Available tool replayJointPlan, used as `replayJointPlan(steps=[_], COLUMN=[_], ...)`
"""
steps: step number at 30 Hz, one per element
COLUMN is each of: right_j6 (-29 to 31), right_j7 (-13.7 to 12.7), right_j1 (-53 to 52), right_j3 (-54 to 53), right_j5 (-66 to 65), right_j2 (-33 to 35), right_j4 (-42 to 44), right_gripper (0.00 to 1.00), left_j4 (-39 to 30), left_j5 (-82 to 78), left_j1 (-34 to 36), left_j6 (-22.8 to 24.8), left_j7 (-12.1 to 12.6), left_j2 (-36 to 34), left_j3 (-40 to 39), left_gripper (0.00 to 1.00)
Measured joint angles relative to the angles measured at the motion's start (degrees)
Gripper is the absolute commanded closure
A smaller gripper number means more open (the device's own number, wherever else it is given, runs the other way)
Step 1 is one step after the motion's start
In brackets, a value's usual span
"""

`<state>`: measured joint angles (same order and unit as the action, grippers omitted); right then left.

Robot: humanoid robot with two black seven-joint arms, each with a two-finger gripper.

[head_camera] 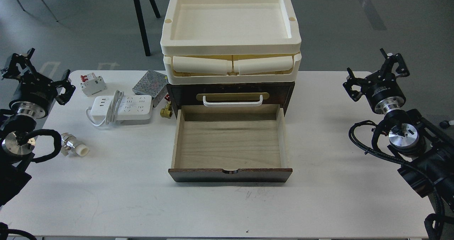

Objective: Put charging cable into cabinet
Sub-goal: 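Move the left gripper toward the white power strip on the table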

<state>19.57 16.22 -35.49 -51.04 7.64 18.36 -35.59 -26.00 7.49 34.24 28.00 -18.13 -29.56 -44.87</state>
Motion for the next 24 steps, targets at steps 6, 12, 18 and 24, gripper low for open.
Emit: replayJointPlan(steps=[6,12,18,24], right_j6=[0.12,0.17,0.35,0.48], right_j7=[0.13,0.33,0.51,0.58], right_j1=[0.17,0.25,0.33,0.34], right_j3=[0.16,0.23,0.28,0.37], right_j5=[-0.01,-0.03,-0.07,-0.08], right_j2=[0.0,0.0,-0.01,-0.01], right_j4=[-0.13,-0.17,-0.19,-0.19], right_gripper=[0.0,0.0,0.0,0.0], left_j4=[0.05,-0.79,-3.91,-12.72], left_j5=[0.04,-1.24,-12.98,-37.23], left_j1=[-0.19,-0.21,2.04,4.88], left_j6=[0.0,0.0,0.0,0.01], left_j7=[-0.07,0.0,-0.03,-0.36], left_j2=[-0.49,-3.13,-9.3,-14.09], left_j3=[-0.1,1.58,5.36,5.85], left_gripper=[0.0,0.01,0.0,0.01])
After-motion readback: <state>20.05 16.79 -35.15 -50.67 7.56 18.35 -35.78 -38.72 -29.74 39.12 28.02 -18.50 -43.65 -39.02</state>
